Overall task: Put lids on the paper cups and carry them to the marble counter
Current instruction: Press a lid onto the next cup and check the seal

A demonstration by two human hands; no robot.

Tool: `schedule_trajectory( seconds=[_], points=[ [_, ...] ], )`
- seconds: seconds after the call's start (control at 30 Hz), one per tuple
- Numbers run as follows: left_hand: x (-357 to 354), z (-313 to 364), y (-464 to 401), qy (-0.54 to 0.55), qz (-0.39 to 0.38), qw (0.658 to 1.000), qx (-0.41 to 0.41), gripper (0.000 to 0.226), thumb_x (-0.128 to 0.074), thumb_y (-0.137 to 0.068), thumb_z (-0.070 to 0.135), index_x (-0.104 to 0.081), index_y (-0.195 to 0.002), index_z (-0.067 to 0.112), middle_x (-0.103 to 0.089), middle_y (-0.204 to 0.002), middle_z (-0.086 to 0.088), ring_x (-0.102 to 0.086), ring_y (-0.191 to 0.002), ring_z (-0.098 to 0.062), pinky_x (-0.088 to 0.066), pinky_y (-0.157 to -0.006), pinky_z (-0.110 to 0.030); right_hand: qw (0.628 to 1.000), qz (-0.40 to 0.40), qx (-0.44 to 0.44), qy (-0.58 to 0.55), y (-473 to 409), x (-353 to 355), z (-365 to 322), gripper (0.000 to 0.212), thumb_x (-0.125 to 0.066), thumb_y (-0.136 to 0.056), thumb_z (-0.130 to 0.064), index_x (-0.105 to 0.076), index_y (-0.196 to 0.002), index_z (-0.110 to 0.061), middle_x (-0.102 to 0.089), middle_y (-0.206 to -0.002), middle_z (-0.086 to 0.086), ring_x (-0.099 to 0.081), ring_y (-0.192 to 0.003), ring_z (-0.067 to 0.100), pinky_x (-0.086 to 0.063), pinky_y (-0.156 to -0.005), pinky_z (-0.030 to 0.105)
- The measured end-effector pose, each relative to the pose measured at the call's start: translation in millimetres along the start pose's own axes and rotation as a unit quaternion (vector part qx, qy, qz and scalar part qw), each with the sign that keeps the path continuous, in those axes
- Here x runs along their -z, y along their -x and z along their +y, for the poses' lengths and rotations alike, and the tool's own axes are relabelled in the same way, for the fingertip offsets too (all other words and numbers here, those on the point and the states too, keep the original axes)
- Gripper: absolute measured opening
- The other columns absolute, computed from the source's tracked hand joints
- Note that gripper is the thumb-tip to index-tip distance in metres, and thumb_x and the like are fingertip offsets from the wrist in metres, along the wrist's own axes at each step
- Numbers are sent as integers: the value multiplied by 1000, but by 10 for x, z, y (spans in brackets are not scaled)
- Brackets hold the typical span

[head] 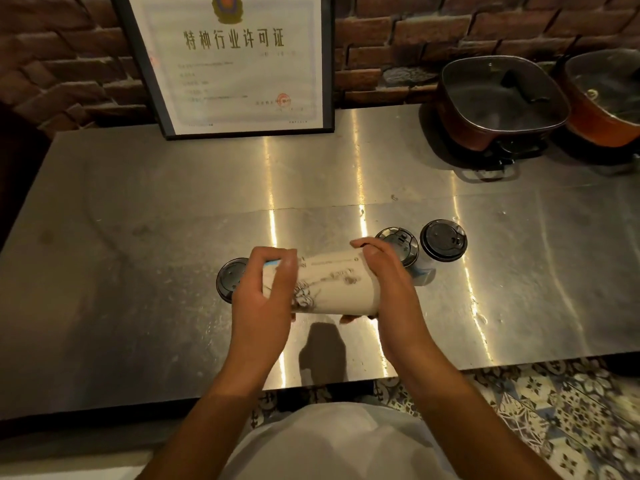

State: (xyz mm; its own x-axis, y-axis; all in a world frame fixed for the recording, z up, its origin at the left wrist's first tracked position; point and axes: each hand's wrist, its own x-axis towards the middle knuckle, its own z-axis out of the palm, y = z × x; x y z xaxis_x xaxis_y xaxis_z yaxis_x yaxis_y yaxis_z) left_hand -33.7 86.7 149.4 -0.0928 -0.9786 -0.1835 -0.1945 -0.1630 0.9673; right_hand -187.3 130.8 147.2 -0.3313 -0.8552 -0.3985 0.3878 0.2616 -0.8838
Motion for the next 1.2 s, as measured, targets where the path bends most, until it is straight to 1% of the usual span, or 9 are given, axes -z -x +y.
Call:
schedule_trajectory(
  seconds=[0.13,0.23,0.37,0.5,0.63,0.77,0.87,1.0,1.2],
  points=[
    [12,137,-90,78,-32,990,117,33,-50,-100,46,-61,-107,15,-68,-81,-10,-58,-52,-12,-40,-39,-23,972,-18,212,101,43,44,30,36,-56,-86,-47,-60,-121,-39,-66,-106,-13,-65,-99,15,-56,-76,36],
    [34,148,-30,24,-66,996,58,36,-51,-92,57,-59,-108,25,-72,-89,-2,-65,-59,-13,-50,-47,-27,993,-12,101,60,-29,87,-48,33,-57,-85,-51,-66,-114,-39,-68,-113,-7,-67,-100,22,-56,-63,34],
    [22,49,45,-62,-67,987,-134,33,-61,-94,47,-49,-124,50,-54,-128,24,-59,-117,-4,-54,-92,-25,988,-23,-135,-68,-86,95,-128,34,-54,-97,-47,-72,-107,-20,-75,-99,11,-72,-76,29,-53,-47,32],
    [51,-78,7,-155,-35,962,-220,27,-53,-93,47,-54,-120,44,-53,-121,29,-56,-112,4,-50,-82,-12,979,-29,-185,-81,-65,86,-32,36,-55,-96,-49,-72,-99,-18,-73,-87,12,-70,-69,29,-48,-44,29],
    [46,-136,32,-18,14,996,-88,11,-52,-95,47,-60,-102,43,-64,-101,23,-69,-90,-12,-56,-52,-29,1000,-9,-9,4,-9,20,98,36,-60,-84,-50,-68,-113,-30,-68,-117,3,-71,-97,26,-57,-50,37],
    [50,-148,-91,84,-12,992,98,33,-46,-100,46,-61,-112,19,-66,-104,-16,-68,-69,-26,-47,-40,-28,961,-28,199,188,0,16,139,41,-58,-83,-50,-56,-123,-43,-61,-113,-12,-65,-104,9,-61,-76,32],
    [52,-112,-96,71,-49,988,125,42,-47,-100,54,-58,-120,19,-65,-107,-19,-69,-63,-18,-52,-46,-30,985,-37,93,140,-115,34,63,40,-61,-82,-51,-61,-119,-37,-64,-104,-14,-69,-94,8,-58,-64,28],
    [89,-79,-2,4,-93,995,-30,36,-63,-92,48,-52,-127,49,-56,-128,16,-64,-106,-2,-61,-76,-24,994,-17,-106,-20,-218,87,-1,30,-57,-95,-45,-71,-106,-21,-71,-95,10,-70,-69,26,-47,-41,28],
    [179,-227,-21,-137,-94,972,-164,26,-59,-88,54,-51,-112,64,-56,-114,27,-62,-109,-3,-58,-72,-18,978,-65,-193,-42,-201,132,86,38,-54,-95,-49,-68,-106,-15,-69,-87,14,-68,-64,27,-39,-41,23]
  ],
)
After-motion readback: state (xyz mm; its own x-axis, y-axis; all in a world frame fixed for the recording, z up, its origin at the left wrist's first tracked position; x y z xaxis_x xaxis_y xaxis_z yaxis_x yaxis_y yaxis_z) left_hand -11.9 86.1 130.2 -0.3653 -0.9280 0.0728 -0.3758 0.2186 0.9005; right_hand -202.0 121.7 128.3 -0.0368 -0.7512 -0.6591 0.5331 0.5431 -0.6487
